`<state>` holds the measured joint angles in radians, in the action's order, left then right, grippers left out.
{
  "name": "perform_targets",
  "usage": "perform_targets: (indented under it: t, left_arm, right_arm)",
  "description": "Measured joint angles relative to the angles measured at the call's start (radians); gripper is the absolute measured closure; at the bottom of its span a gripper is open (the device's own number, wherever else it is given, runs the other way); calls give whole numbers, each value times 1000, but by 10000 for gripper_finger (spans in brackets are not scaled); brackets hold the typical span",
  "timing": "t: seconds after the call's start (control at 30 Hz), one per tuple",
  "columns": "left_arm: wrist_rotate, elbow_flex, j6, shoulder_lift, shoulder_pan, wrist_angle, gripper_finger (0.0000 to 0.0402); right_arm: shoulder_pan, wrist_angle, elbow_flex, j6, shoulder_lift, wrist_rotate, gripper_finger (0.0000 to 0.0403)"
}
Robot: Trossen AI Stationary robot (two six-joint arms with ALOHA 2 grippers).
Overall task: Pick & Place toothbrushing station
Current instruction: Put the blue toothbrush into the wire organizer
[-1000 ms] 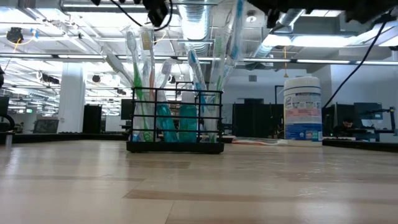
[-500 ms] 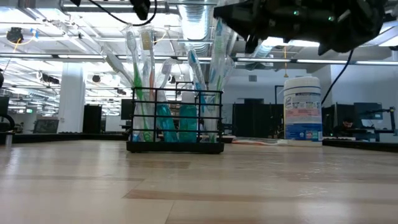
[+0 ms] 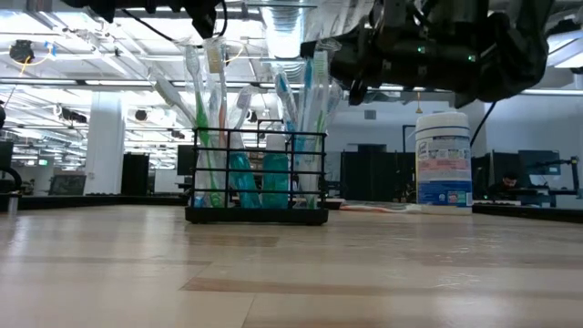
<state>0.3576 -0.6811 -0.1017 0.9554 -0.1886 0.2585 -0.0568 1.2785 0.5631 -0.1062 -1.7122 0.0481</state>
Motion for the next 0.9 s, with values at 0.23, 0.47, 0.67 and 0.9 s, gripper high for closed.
perform_targets:
  t: [0.23,0.47,0.67,0.9]
  left_arm:
    - [1,1,38,0,34,14,315]
    - [2,1,69,1,59,16,315]
    - [4,1,71,1,59,20,315]
    - [3,1,71,1,59,20,315]
  right_arm:
    - [2,-4,0,8,-10,-1,380]
    - [2,-33,0,9,-8,0,352]
    - [2,-37,0,11,-8,0,349]
    - [6,-37,0,12,-8,-29,339]
